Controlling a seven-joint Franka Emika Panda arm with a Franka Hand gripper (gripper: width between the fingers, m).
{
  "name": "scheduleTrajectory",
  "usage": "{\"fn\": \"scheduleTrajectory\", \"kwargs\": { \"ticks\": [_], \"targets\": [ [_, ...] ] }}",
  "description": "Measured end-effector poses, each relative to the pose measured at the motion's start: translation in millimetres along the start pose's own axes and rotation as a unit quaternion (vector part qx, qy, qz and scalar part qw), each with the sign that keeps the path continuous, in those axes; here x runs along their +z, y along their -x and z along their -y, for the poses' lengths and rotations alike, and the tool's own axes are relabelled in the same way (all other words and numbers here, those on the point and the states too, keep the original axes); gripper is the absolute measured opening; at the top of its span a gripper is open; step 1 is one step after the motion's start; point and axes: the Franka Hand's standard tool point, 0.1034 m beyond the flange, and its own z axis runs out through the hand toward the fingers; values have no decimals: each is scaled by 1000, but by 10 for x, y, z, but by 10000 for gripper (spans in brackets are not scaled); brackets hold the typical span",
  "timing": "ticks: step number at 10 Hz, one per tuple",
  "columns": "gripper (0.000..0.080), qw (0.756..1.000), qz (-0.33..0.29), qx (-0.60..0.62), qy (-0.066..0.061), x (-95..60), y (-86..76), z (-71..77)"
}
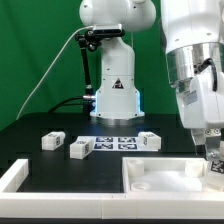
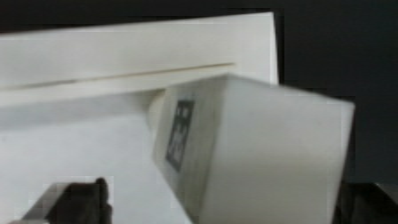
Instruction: Assemble one leg
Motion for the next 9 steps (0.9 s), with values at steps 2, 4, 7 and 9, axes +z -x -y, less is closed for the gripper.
{"fn": "scheduleTrajectory", "kwargs": {
  "ticks": [2,4,7,9],
  "targets": [
    [648,990,2,-143,12,9,-65,-7],
    [649,969,19,-246,30,5,-61,64],
    [649,921,33,-386,52,49,31,162],
    [649,889,31,-453,55,61,61,175]
  ]
}}
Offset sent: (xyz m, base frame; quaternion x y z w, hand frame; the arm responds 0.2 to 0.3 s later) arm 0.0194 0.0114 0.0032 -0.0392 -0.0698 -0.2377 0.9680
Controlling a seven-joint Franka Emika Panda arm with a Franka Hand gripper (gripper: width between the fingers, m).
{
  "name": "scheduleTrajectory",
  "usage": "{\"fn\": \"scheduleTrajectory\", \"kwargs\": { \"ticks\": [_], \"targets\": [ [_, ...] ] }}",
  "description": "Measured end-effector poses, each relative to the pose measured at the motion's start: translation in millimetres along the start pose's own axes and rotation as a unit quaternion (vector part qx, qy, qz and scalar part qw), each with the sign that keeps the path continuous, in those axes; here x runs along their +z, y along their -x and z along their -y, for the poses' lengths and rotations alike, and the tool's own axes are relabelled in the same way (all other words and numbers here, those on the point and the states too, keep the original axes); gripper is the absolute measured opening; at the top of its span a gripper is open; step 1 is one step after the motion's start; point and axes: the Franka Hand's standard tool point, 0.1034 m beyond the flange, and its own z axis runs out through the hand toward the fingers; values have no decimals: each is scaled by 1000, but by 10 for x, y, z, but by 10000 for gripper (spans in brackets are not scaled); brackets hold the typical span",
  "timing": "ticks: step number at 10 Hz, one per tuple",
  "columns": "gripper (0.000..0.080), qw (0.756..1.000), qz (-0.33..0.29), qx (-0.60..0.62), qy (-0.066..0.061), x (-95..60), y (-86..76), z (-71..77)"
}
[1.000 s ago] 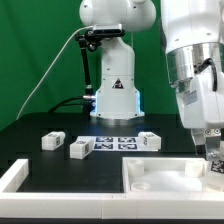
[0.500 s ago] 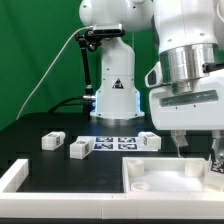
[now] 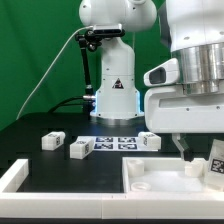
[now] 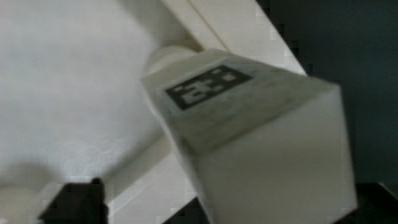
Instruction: Assemble one leg
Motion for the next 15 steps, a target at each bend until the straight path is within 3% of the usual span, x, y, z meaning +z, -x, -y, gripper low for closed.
{"fn": "scheduleTrajectory", "kwargs": {
  "ticks": [4,6,11,13,14,15],
  "targets": [
    [649,992,2,-125,21,124,187,-89],
    [649,991,3,-134,19,127,299,7],
    [649,991,3,-131,20,141,276,-28],
    [601,991,3,-131,20,142,276,-30],
    [421,991,4,-131,20,143,276,-30],
    [421,991,5,-130,22,147,274,-52]
  ]
}}
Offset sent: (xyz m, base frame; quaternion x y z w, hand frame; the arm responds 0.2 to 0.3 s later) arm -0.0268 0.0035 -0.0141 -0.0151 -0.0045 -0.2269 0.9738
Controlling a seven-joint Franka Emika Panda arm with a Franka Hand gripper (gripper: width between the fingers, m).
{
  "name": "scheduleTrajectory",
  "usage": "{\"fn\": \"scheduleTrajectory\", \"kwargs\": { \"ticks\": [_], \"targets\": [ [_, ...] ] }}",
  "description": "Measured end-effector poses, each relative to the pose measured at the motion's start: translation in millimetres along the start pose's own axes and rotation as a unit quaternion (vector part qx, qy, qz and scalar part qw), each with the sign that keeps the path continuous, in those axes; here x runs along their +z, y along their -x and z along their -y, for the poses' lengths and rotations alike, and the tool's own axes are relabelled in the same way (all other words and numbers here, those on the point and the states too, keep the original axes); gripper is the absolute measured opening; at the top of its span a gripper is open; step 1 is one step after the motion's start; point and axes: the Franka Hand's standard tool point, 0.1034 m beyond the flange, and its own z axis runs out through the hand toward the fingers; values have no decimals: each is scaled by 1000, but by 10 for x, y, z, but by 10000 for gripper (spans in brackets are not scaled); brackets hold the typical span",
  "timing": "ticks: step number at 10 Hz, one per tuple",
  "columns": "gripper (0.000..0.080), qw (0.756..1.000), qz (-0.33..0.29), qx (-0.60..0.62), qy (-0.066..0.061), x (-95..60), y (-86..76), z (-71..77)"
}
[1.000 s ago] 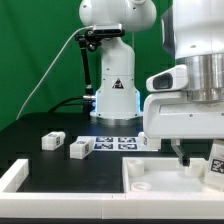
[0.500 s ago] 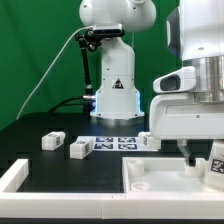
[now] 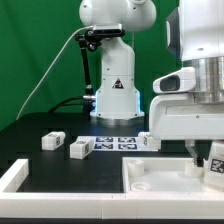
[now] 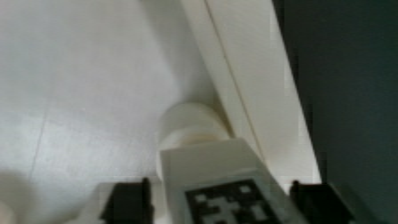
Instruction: Assemble one leg
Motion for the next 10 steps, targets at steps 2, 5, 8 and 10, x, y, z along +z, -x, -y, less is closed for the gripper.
{"fn": "scheduleTrajectory", "kwargs": {
  "ticks": [2,5,8,10],
  "targets": [
    [291,1000,1,2,3,8,-3,-38],
    [291,1000,-2,25,1,10,-13,-46],
    [291,980,-17,198,-19,21,0,-43],
    [291,946,-15,324,-21,32,28,-8]
  ]
}}
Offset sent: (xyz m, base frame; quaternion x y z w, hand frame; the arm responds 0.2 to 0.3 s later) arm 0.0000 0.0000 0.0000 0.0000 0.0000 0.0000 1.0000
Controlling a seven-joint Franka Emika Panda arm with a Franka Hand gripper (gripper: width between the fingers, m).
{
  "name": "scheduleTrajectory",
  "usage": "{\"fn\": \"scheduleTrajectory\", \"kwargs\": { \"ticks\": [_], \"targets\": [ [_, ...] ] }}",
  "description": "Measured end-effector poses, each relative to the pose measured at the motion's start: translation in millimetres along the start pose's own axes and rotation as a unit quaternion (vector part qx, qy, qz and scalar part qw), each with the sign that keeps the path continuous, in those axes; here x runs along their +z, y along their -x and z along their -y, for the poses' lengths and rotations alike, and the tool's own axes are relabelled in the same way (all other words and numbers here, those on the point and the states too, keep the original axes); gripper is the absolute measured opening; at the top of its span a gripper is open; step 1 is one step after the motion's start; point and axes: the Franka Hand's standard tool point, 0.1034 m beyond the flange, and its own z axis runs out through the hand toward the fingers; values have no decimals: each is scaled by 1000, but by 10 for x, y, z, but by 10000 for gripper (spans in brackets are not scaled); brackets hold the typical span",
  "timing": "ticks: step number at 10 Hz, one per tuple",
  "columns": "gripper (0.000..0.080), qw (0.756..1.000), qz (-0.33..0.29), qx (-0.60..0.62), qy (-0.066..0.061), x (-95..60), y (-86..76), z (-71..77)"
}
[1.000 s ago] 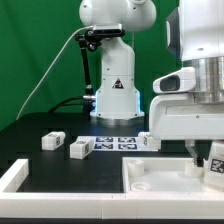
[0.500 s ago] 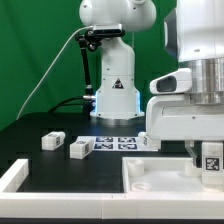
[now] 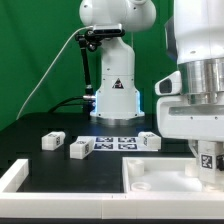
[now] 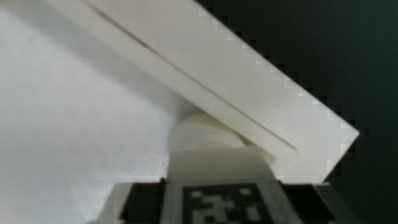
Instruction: Assemble one leg
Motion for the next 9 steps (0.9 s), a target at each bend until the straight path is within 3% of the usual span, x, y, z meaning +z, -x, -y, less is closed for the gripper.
{"fn": "scheduleTrajectory", "kwargs": {
  "ticks": [3,5,7,8,9],
  "targets": [
    [291,980,-6,200,-4,3,-2,22],
    [291,968,-3,252,-6,3,2,24],
    [518,970,-3,244,-6,3,3,25],
    [608,983,-5,181,-9,-16,-45,24],
    [608,987,-5,161,-9,-33,-65,24]
  ]
}}
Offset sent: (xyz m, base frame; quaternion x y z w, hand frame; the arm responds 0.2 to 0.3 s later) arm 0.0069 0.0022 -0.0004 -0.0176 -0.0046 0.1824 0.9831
